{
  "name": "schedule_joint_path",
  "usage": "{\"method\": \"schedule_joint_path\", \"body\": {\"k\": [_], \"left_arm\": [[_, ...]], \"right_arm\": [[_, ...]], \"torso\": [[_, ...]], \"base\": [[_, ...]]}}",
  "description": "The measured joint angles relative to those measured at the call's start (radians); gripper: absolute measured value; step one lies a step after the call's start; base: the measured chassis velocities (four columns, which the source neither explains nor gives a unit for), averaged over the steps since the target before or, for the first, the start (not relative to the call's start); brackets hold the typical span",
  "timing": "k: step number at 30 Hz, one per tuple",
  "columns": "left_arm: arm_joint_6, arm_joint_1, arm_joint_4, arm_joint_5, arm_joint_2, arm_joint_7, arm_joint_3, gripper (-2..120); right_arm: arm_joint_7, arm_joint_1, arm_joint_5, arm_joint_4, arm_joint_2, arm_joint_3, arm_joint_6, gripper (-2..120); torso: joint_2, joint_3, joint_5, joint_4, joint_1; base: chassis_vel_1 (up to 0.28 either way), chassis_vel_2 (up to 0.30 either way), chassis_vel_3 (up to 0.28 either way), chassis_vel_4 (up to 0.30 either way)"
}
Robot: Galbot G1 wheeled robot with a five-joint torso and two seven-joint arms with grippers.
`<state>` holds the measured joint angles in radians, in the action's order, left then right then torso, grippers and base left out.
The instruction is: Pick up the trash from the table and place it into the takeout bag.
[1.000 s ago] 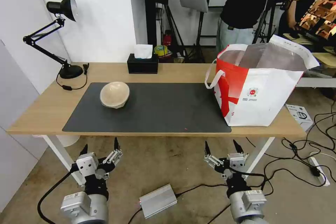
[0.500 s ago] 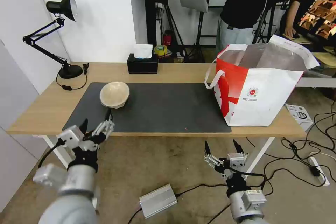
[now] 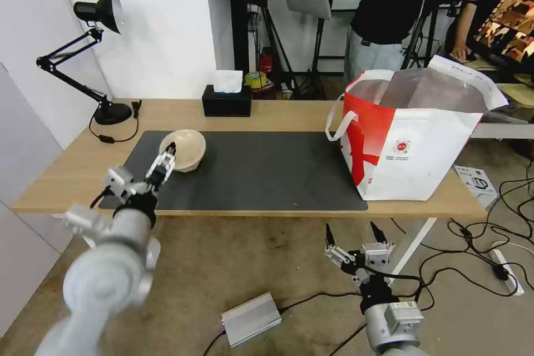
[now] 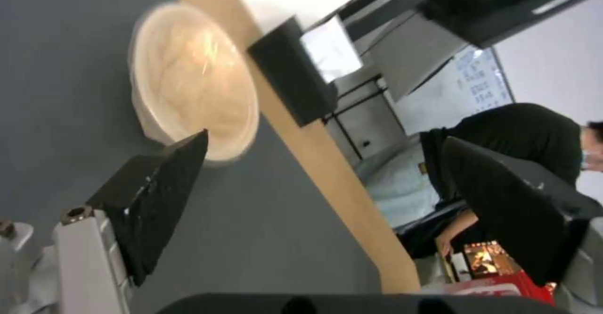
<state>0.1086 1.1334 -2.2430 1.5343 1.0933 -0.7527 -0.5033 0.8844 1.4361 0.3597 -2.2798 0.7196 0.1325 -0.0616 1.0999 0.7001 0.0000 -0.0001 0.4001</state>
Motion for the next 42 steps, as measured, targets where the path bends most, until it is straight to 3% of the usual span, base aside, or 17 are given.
{"method": "schedule_joint_path", "body": {"k": [3, 8, 20, 42], "left_arm": [[0.017, -0.066, 0.058, 0.082, -0.015, -0.064, 0.011, 100], [0.030, -0.099, 0.095, 0.104, -0.031, -0.109, 0.018, 100], [0.031, -0.102, 0.130, 0.100, -0.045, -0.148, 0.011, 100], [0.094, -0.269, 0.340, 0.087, -0.034, -0.167, 0.098, 100]], "right_arm": [[0.000, 0.000, 0.000, 0.000, 0.000, 0.000, 0.000, 100], [0.000, 0.000, 0.000, 0.000, 0.000, 0.000, -0.001, 100], [0.000, 0.000, 0.000, 0.000, 0.000, 0.000, -0.001, 100], [0.000, 0.000, 0.000, 0.000, 0.000, 0.000, -0.001, 100]], "torso": [[0.000, 0.000, -0.0001, 0.0000, 0.000], [0.000, 0.000, -0.0001, 0.0000, 0.000], [0.000, 0.000, 0.0000, 0.0002, 0.000], [0.000, 0.000, 0.0001, 0.0001, 0.000]], "base": [[0.000, 0.000, 0.000, 0.000], [0.000, 0.000, 0.000, 0.000], [0.000, 0.000, 0.000, 0.000], [0.000, 0.000, 0.000, 0.000]]}}
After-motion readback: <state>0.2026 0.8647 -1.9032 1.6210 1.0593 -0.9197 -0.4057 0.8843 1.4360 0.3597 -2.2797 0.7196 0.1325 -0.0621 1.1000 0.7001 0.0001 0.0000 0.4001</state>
